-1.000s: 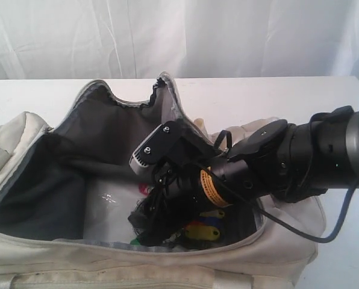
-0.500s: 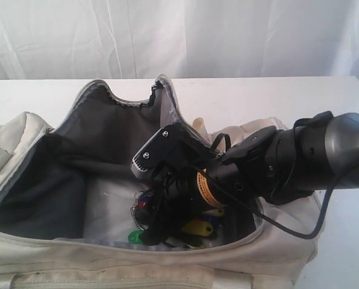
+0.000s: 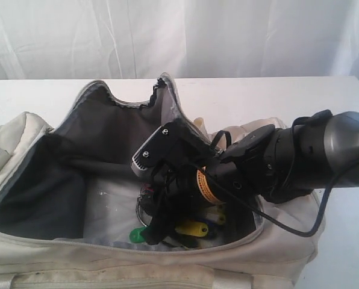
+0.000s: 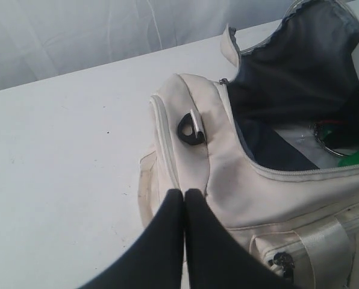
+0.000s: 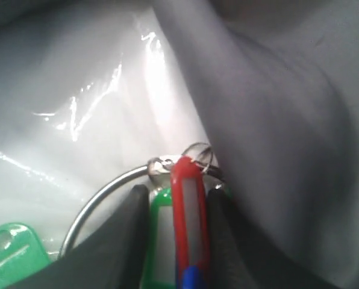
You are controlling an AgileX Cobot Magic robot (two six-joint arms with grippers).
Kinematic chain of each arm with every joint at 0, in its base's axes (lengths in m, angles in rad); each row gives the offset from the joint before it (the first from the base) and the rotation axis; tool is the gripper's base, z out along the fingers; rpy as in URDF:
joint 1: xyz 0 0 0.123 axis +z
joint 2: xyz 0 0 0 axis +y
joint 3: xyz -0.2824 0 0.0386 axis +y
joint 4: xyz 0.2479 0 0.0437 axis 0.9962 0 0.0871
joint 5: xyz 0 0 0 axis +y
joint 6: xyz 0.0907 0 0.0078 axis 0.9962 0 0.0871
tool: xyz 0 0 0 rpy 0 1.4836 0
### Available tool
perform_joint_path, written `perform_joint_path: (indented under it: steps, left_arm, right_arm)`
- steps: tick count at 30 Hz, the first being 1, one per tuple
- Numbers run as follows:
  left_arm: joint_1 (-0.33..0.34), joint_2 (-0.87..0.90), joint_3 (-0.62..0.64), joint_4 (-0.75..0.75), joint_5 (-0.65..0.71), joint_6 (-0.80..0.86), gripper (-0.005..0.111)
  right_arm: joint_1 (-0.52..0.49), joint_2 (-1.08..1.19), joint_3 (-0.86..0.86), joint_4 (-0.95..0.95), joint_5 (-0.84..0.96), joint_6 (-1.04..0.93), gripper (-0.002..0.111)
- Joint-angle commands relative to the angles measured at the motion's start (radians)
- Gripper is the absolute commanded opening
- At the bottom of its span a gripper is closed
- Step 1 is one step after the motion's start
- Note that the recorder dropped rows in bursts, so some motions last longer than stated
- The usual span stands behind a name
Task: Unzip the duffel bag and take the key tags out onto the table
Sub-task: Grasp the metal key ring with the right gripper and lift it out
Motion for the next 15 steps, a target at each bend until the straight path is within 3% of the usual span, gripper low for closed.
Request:
perform_joint_path:
  steps: [1,8,15]
  left_arm:
    - [-0.001,-0.005,0.003,-0.006,-0.001,-0.009,0.007]
    - [-0.001,-0.005,0.003,-0.006,-0.001,-0.006,0.007]
    - [-0.001,-0.005,0.003,-0.008,-0.001,-0.006,0.007]
  right_arm:
    - [0.001,-0.04,-0.015,-0.017,0.031,-0.01,0.0]
    - [0.001,-0.188,-0.026,-0.017,0.014,0.006,0.0]
    - [0.001,-0.195,-0.026,-0.017,-0.022,0.006,0.0]
